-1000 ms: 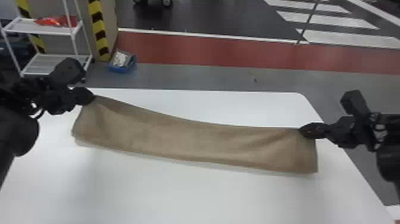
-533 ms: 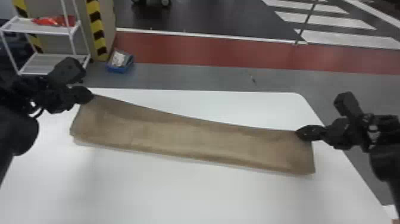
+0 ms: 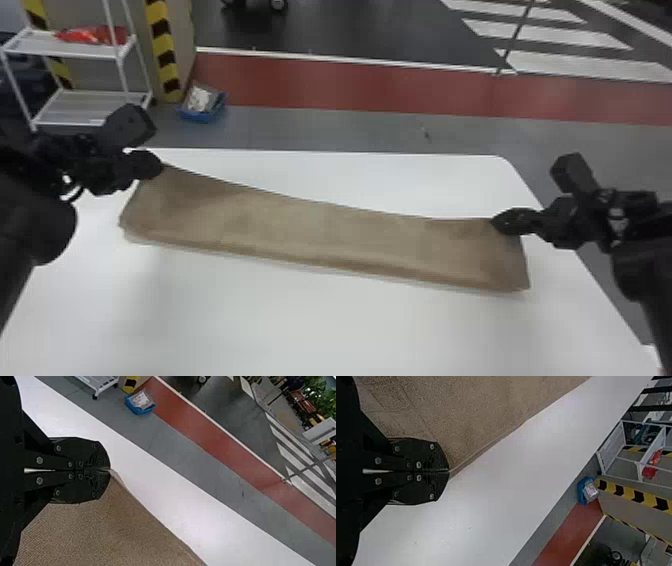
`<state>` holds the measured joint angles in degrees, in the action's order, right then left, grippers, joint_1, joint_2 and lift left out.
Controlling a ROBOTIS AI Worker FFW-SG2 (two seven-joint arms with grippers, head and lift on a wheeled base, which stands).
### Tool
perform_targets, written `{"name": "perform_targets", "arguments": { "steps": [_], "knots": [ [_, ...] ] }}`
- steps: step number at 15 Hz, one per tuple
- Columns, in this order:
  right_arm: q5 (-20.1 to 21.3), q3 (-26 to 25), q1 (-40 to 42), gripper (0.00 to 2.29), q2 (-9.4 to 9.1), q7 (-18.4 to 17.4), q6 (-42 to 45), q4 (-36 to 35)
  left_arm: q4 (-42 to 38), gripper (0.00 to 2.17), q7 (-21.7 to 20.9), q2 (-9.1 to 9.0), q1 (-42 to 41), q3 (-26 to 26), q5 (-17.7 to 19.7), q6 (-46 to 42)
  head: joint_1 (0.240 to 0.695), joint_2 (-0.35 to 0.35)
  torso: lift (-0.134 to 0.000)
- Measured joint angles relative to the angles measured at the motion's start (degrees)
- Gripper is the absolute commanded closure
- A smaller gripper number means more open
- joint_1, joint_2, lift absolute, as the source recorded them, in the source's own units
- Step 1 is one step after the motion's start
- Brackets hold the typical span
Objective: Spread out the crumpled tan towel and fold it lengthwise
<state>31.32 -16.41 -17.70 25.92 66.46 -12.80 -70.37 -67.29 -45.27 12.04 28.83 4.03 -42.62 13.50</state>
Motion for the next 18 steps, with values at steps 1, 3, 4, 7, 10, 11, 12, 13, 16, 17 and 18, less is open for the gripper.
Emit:
{"name": "perform_targets", "arguments": {
  "steps": [1,3,4,7,10,11,12,13,16,17,18],
  "knots": [
    [0.2,0.2,-0.1,1.86,-0.18,-0.9,-0.1,0.1,0.3,1.05,0.7,-0.05,0.0,0.3,-0.3,0.0,0.695,-0.172,-0.12],
    [0.4,0.3,-0.3,0.27,-0.49,-2.5,-1.3,0.6,0.2,0.0,5.5,-0.21,-1.2,0.4,-0.2,-1.4,0.695,-0.173,-0.12],
    [0.2,0.3,-0.4,0.0,-0.56,-3.1,-2.7,0.7,-0.3,0.0,9.0,-0.25,-2.4,0.4,0.2,-2.3,0.695,-0.174,-0.12],
    [-0.4,0.1,-0.6,0.05,-0.6,-4.6,-6.3,0.8,-2.2,0.02,12.1,-0.46,-4.8,0.3,1.4,-3.1,0.695,-0.186,-0.12],
    [-2.0,-1.1,-0.6,0.06,-0.82,-4.6,-7.8,0.7,-3.2,0.03,11.6,-0.48,-5.2,0.2,1.8,-3.2,0.695,-0.193,-0.12],
    [-2.8,-1.5,-0.4,0.06,-0.9,-4.6,-8.5,0.3,-3.5,0.04,11.3,-0.47,-5.4,0.0,1.8,-3.1,0.695,-0.193,-0.12],
    [-3.8,-2.0,0.2,0.06,-0.94,-4.6,-9.3,-0.6,-4.4,0.07,10.2,-0.45,-5.8,-0.3,1.8,-3.0,0.695,-0.194,-0.12],
    [-4.6,-2.4,0.8,0.06,-0.94,-4.6,-9.6,-1.6,-5.7,0.08,8.7,-0.39,-6.5,-0.6,1.9,-2.9,0.695,-0.195,-0.12],
    [-6.5,-3.7,2.7,0.06,-0.67,-4.5,-9.8,-3.7,-12.3,0.11,3.3,0.06,-10.4,-3.7,4.3,-2.2,0.695,-0.202,-0.12],
    [-6.9,-4.2,3.2,0.06,-0.58,-4.5,-9.8,-3.9,-15.0,0.22,1.5,0.77,-12.2,-5.0,4.7,-3.4,0.695,-0.203,-0.12],
    [-7.2,-4.6,3.6,0.06,-0.49,-4.5,-9.7,-4.1,-17.5,0.24,-0.5,2.14,-14.3,-6.0,4.4,-6.7,0.695,-0.204,-0.12]
  ]
}}
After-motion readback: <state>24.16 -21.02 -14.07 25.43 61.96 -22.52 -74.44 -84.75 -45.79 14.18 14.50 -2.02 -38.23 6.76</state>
